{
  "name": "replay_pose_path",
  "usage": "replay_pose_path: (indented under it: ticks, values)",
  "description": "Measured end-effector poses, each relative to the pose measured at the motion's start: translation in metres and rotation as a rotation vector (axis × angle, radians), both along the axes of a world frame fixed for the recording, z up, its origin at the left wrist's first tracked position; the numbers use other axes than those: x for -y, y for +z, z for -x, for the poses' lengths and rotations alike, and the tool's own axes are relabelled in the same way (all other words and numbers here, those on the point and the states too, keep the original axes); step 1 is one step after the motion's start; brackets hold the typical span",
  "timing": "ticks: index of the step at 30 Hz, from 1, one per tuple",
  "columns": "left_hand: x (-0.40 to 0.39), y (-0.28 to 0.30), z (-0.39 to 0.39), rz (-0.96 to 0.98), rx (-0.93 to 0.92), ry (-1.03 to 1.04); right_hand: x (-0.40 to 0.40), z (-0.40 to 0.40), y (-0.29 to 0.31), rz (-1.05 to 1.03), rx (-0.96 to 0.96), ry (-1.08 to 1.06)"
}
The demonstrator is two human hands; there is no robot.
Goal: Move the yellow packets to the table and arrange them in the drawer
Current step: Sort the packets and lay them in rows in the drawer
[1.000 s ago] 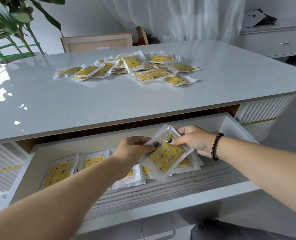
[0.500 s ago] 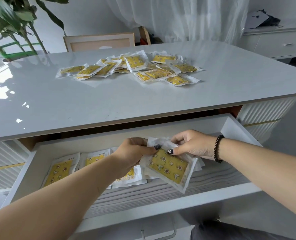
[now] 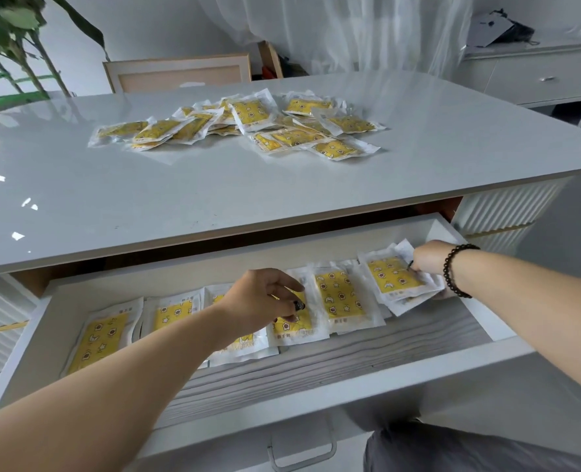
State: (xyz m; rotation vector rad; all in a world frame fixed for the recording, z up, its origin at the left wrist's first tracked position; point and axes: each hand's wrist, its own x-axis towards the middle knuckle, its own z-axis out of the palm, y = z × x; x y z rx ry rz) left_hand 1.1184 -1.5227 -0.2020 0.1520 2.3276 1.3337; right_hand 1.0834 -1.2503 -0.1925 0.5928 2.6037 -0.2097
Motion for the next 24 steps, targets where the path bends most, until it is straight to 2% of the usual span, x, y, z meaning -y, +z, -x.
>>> replay_pose_path:
  ticks: [5, 9, 18, 20, 24]
  values:
    - [0.001, 0.001, -0.001, -0.017, -0.008, 0.008, 0.003, -0.005, -0.014, 0.087, -0.026, -0.090]
    - [0.001, 0.001, 0.001, -0.034, -0.065, 0.032, 0.005, -0.014, -0.014, 0.079, -0.046, -0.111]
    - [0.005, 0.006, -0.007, 0.092, -0.361, 0.012, 0.025, -0.034, 0.012, -0.024, -0.057, 0.009]
    - [0.006, 0.010, -0.013, 0.159, -0.425, -0.019, 0.034, -0.041, 0.022, -0.080, -0.057, 0.092]
    - [0.012, 0.024, -0.027, 0.532, -0.687, -0.264, 0.061, -0.045, 0.054, -0.148, -0.087, 0.286]
